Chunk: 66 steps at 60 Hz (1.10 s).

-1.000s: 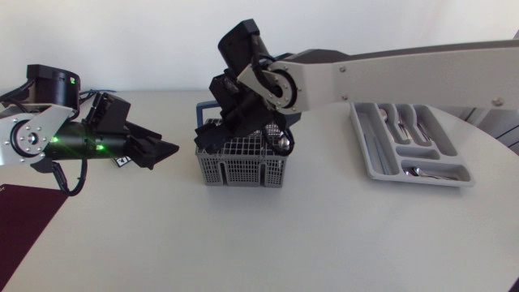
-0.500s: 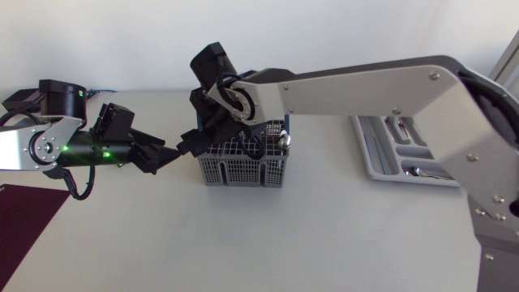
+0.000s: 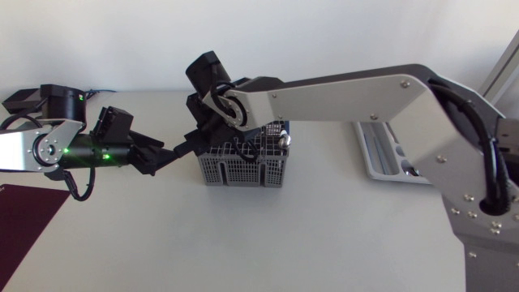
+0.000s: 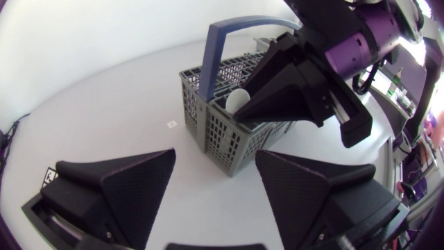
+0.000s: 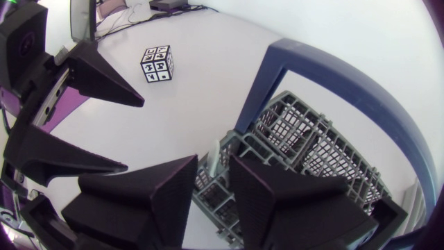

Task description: Transfer all utensils from the basket to the drawer tray.

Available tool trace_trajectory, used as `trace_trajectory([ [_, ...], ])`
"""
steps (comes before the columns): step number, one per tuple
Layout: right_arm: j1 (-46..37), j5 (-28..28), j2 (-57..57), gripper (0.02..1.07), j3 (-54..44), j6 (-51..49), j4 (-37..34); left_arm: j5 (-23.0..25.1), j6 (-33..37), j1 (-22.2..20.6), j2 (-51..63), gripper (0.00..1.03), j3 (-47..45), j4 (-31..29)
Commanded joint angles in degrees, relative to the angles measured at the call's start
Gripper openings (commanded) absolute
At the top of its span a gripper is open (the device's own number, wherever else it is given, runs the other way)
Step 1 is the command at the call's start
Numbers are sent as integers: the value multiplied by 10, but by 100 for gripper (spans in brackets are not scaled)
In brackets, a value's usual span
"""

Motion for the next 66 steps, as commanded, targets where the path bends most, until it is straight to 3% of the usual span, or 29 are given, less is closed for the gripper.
trace_trajectory([
  [1, 6, 5, 13, 23, 12, 15, 10, 8, 13, 4, 8, 81, -17, 4],
  [20, 4, 1, 8, 12, -9, 16, 35, 9, 16, 2, 7, 81, -25, 5],
  [43, 1, -21, -35, 12, -31, 33, 39, 9, 16, 0, -5, 81, -32, 5],
  [66, -8, -47, -99, 12, -29, 48, -2, 9, 12, -7, -28, 81, -40, 2],
])
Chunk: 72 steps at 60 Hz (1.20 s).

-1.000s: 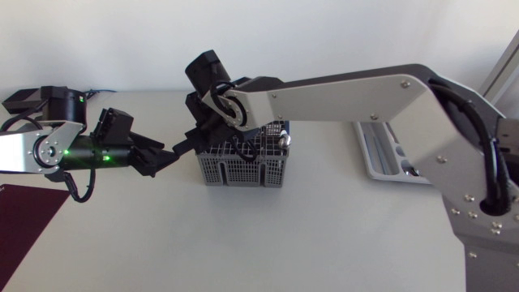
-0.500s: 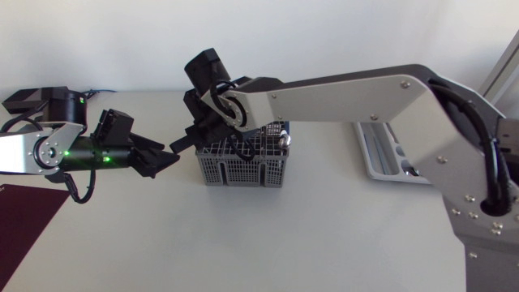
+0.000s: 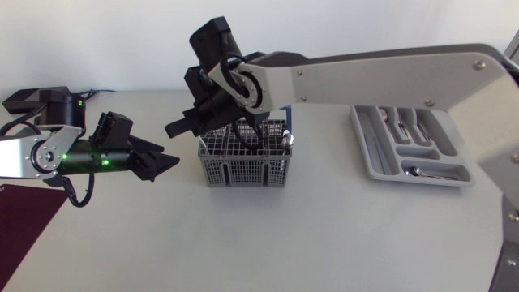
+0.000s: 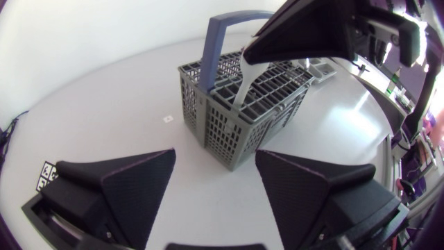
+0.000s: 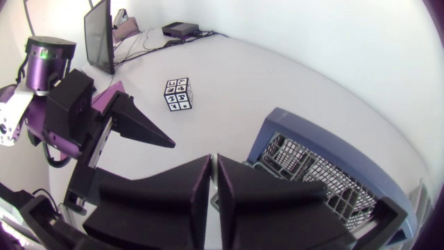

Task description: Transfer all utensils from the basket to the drawer tray.

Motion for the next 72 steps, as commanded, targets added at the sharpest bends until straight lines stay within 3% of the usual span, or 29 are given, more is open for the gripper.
trace_trajectory([
  [1, -5, 1, -30, 12, -7, 16, -15, 7, 11, -6, -15, 81, -17, -2],
  [30, -12, 2, -118, 12, -20, 28, -36, 6, 4, -29, -55, 81, -27, -17],
  [44, -52, -20, -217, 12, -75, 23, -87, 6, -14, -56, -89, 80, -12, -54],
  [54, -110, -24, -302, 12, -120, -8, -162, -21, -38, -103, -104, 80, 4, -73],
  [72, -304, -18, -397, 12, -231, -66, -188, -76, -81, -193, -100, 80, 42, -78],
])
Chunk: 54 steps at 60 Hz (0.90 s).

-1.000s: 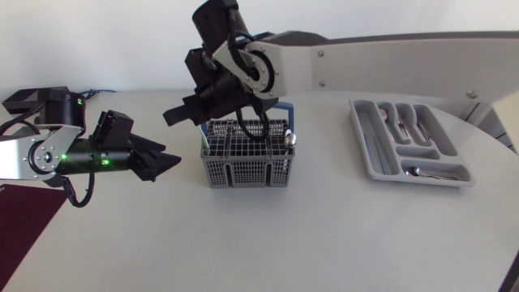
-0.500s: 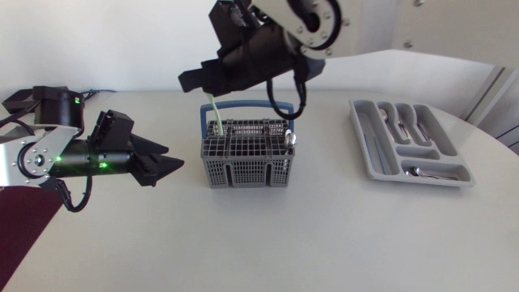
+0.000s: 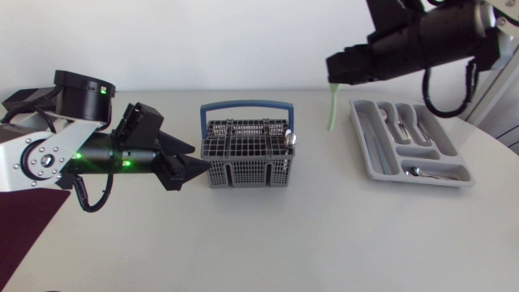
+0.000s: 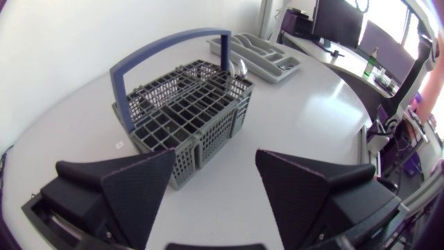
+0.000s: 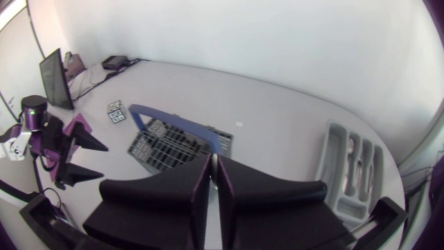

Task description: Transfer all utensils from the basket to the drawer tray.

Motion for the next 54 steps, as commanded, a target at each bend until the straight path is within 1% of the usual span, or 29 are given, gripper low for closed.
trace_trajectory([
  [1, -55, 8, -18, 12, -38, -30, -9, -18, -26, -28, 1, 80, 31, -3],
  [4, -89, 18, -24, 12, -56, -51, -8, -32, -31, -44, 8, 80, 39, -4],
  [9, -157, 41, -29, 12, -102, -99, 21, -48, -44, -73, 21, 80, 60, -8],
  [13, -202, 44, -21, 12, -127, -131, 33, -51, -56, -85, 32, 80, 76, -11],
  [24, -300, 59, 18, 12, -188, -203, 122, -56, -82, -109, 75, 80, 112, -10],
  [29, -338, 61, 47, 12, -202, -229, 161, -69, -88, -125, 97, 80, 126, -5],
  [34, -362, 64, 73, 12, -206, -248, 182, -77, -93, -138, 116, 80, 137, 2],
  [38, -373, 84, 96, 13, -217, -269, 227, -86, -97, -150, 130, 80, 148, 4],
  [41, -378, 93, 108, 13, -218, -275, 234, -89, -100, -153, 138, 80, 153, 9],
  [45, -382, 117, 121, 13, -228, -289, 272, -95, -104, -159, 150, 80, 160, 12],
  [50, -387, 141, 143, 13, -231, -296, 292, -98, -107, -168, 161, 80, 170, 13],
  [54, -390, 153, 161, 14, -237, -304, 323, -102, -110, -173, 171, 80, 179, 13],
])
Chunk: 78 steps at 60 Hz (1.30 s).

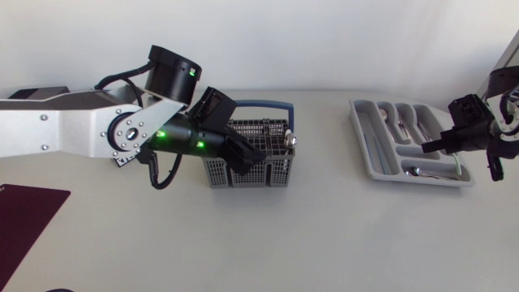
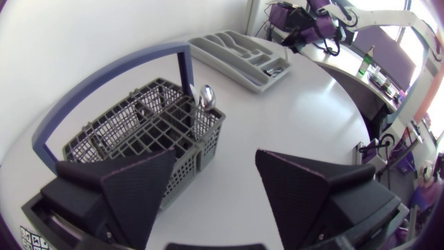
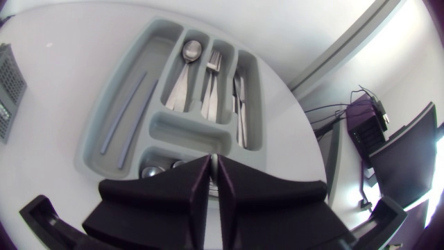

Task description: Transfer all utensils from the basket to the drawer tray.

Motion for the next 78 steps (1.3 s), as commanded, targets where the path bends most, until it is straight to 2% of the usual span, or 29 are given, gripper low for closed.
trace_trajectory([
  [1, -6, 17, 31, 14, -22, -25, 32, -3, -13, -11, 20, 80, 26, 4],
  [5, -6, 22, 54, 14, -29, -39, 73, -3, -16, -17, 28, 80, 36, 6],
  [21, 1, 36, 116, 17, -49, -63, 150, -18, -20, -33, 78, 80, 61, 25],
  [28, 9, 43, 119, 47, -67, -69, 177, -18, -21, -33, 100, 80, 73, 43],
  [37, 14, 44, 93, 91, -83, -69, 178, -18, -21, -37, 119, 80, 83, 67],
  [43, 20, 43, 62, 102, -95, -65, 175, -18, -24, -37, 130, 81, 91, 80],
  [61, 61, 18, -25, 102, -111, -15, 122, -18, -28, -37, 172, 81, 111, 129],
  [78, 101, 18, -35, 102, -124, 15, 118, -23, -28, -45, 210, 80, 129, 149],
])
